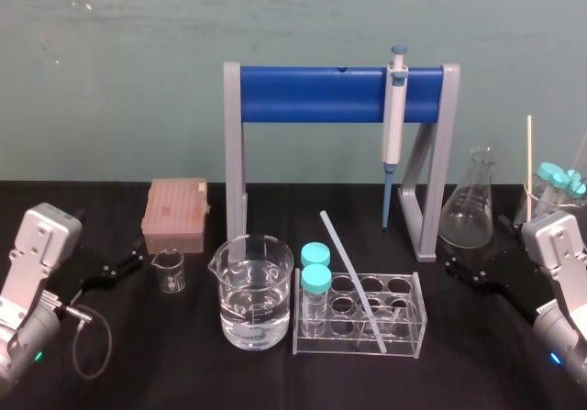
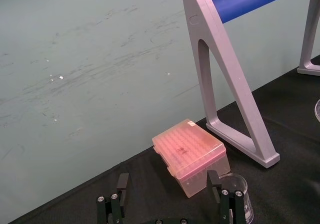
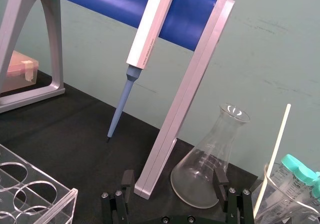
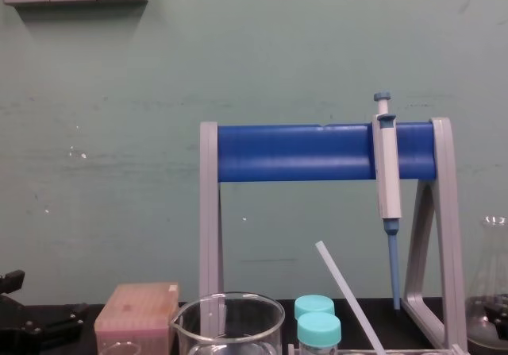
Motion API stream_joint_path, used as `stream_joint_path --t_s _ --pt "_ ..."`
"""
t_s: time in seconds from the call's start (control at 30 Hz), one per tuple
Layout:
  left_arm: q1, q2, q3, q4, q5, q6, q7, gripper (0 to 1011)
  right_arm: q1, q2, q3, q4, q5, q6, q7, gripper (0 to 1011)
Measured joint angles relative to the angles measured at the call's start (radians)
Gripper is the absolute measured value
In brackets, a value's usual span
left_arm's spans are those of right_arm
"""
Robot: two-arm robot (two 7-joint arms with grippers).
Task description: Pick up the stirring rod with one hand, then place it down.
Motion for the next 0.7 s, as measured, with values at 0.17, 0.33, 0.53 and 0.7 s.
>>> stream_joint_path --t_s 0.17,0.33,0.53,0.7 --pt "0.0 0.0 0.0 0.0 0.0 0.0 0.0 1000 0.0 0.0 0.0 0.0 0.0 0.0 0.0 1004" --pt "0.0 0.0 0.0 0.0 0.0 0.0 0.0 1000 0.0 0.0 0.0 0.0 0.0 0.0 0.0 1004" --pt "0.0 0.0 0.0 0.0 0.0 0.0 0.0 1000 0.0 0.0 0.0 0.0 0.0 0.0 0.0 1004" --pt "0.0 0.0 0.0 0.0 0.0 0.0 0.0 1000 0.0 0.0 0.0 0.0 0.0 0.0 0.0 1004"
